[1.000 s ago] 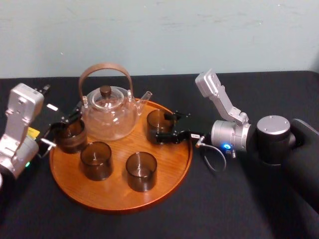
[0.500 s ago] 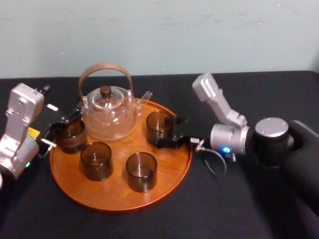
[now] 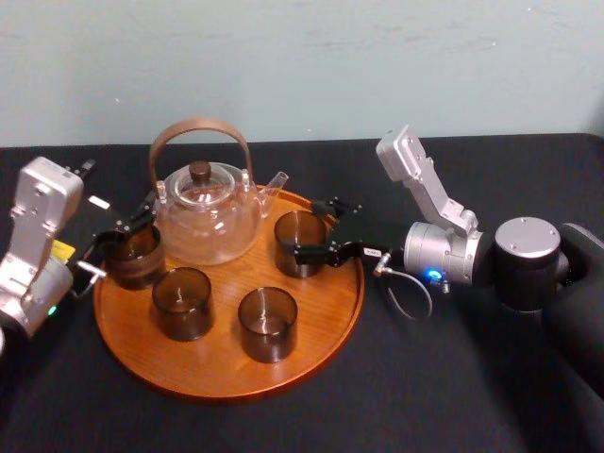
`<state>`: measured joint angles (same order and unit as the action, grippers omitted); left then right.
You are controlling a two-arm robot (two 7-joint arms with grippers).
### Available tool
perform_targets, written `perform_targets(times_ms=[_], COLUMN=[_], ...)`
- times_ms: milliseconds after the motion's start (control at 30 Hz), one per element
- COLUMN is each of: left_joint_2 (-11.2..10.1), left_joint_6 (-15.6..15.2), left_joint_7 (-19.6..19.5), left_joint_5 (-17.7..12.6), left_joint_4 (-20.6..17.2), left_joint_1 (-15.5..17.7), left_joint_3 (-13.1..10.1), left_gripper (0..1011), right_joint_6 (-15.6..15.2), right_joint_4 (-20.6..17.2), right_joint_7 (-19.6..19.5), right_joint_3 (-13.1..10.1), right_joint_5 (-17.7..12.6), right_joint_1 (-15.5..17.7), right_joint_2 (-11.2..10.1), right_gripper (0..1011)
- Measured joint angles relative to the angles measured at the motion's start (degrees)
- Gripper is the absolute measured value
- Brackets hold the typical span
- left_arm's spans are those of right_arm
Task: Pick up the glass from the table and place it on the tray.
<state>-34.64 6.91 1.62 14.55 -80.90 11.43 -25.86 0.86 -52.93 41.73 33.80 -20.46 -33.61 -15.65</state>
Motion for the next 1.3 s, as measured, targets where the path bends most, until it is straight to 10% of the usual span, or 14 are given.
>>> perform_targets(times_ms=[800, 1300], left_joint_2=[0.0, 0.0], left_joint_6=[0.0, 0.0], left_joint_7=[0.0, 0.0], left_joint_5=[0.0, 0.0], left_joint_4=[0.0, 0.0], left_joint_1=[0.0, 0.0], left_joint_3=[0.0, 0.0], left_gripper=[1001, 1001], right_joint_6=[-0.66, -0.43], right_joint_4=[-13.25, -14.59], right_joint_7=[-5.38, -9.4], right_joint_3=[-6.52, -11.4], right_joint_5=[-4.88, -7.35], right_joint_1=[8.5, 13.08], right_joint_2=[-8.08, -10.53], right_gripper=[1002, 1002])
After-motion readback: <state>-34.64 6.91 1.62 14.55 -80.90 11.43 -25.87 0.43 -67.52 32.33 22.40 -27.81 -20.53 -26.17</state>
